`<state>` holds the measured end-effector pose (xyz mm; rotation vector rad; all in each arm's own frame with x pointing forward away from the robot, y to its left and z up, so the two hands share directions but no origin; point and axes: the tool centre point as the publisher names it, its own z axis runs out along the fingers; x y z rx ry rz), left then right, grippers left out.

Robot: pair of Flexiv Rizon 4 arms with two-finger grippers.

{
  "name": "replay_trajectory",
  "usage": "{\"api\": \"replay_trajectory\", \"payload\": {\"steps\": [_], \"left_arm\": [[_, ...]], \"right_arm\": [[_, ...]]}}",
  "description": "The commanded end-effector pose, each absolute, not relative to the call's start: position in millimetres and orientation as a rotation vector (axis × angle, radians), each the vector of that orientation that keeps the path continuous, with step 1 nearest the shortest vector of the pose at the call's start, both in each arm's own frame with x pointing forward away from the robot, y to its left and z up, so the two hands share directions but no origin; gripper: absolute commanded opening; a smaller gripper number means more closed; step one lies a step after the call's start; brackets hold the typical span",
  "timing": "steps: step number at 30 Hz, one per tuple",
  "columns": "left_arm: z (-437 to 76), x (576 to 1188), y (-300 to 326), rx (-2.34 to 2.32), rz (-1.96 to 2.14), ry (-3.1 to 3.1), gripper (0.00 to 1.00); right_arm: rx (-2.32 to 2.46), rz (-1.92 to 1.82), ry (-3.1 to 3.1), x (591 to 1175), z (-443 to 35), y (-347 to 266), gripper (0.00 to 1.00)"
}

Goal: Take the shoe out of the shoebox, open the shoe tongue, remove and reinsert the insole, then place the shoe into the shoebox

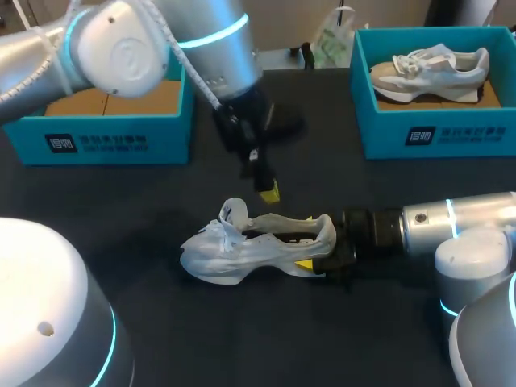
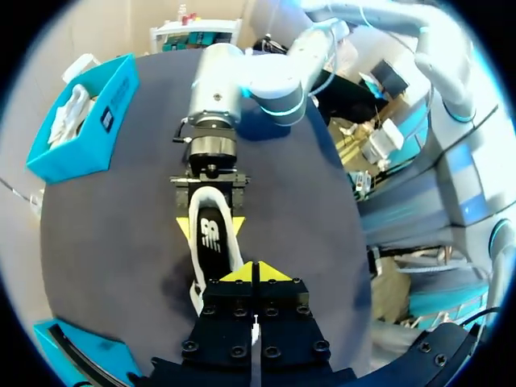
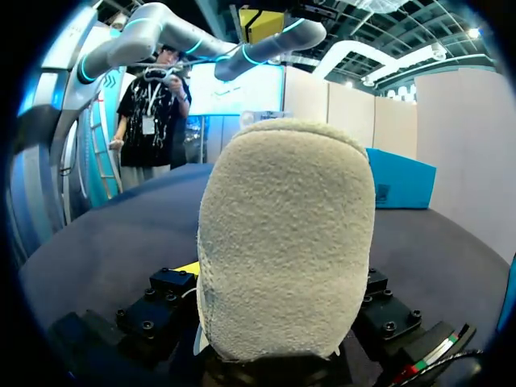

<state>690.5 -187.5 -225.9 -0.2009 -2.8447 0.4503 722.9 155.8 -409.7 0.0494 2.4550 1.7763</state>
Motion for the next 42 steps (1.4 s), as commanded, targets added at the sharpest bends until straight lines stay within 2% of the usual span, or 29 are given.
{"api": "replay_trajectory", "payload": {"steps": [1, 9, 18, 24, 34, 42], "left_arm": [[-246.1, 693.3, -211.1, -0.249, 0.411, -2.838, 0.00], [-270.0, 693.4, -218.5, -0.290, 0.390, -2.874, 0.00], [-270.0, 693.4, -218.5, -0.290, 0.390, -2.874, 0.00], [-300.5, 702.4, -228.9, -0.330, 0.272, -2.911, 0.00], [-300.8, 703.1, -228.2, -0.330, 0.243, -2.909, 0.00], [-335.1, 710.3, -234.7, -0.328, 0.200, -2.902, 0.00]], "right_arm": [[0.051, 1.769, 2.461, 722.4, -407.8, 156.2, 0.00], [0.051, 1.769, 2.461, 722.4, -407.8, 156.2, 0.00], [0.051, 1.769, 2.461, 722.4, -407.8, 156.2, 0.00], [0.051, 1.769, 2.461, 722.4, -407.8, 156.2, 0.00], [0.051, 1.769, 2.461, 722.4, -407.8, 156.2, 0.00], [0.051, 1.769, 2.461, 722.4, -407.8, 156.2, 0.00]]}}
